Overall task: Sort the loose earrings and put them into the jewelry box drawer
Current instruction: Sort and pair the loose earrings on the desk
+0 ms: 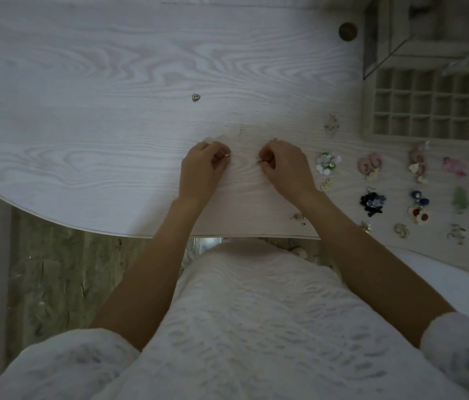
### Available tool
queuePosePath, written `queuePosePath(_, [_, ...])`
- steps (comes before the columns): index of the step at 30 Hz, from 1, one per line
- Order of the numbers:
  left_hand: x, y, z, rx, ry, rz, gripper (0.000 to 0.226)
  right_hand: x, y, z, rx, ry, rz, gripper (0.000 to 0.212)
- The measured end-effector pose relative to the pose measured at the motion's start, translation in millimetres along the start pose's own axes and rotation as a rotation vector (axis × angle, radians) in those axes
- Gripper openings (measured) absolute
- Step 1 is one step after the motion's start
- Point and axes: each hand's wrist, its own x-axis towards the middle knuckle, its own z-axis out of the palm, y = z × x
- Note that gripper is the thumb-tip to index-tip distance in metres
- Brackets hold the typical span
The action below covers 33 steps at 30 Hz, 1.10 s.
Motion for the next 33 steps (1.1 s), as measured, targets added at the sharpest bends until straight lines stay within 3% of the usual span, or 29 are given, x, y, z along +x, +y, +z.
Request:
queuePosePath(11, [-5, 3, 5, -0.034, -0.009, 0.020, 0.014, -8, 20, -8, -0.012, 0.063, 0.017, 0.010])
queuePosePath(17, [2, 10, 11, 0.113, 0.000, 0.094, 0.014, -9, 25, -14, 0.010, 0.057, 0.032, 0.018])
queuePosePath(23, [7, 14, 12, 0.151, -0.022, 0.105, 0.015, -2, 13, -16, -0.191, 0.148, -0.146, 0.021])
queuePosePath(28, [10, 13, 11, 0.167, -0.047, 0.113, 0.014, 12, 3, -7, -0.269, 0.042, -0.178, 0.018])
queuePosePath(33, [12, 16, 12, 0.227, -0.034, 0.172, 0.012, 3, 14, -10, -0.166, 0.051, -0.154, 0.019])
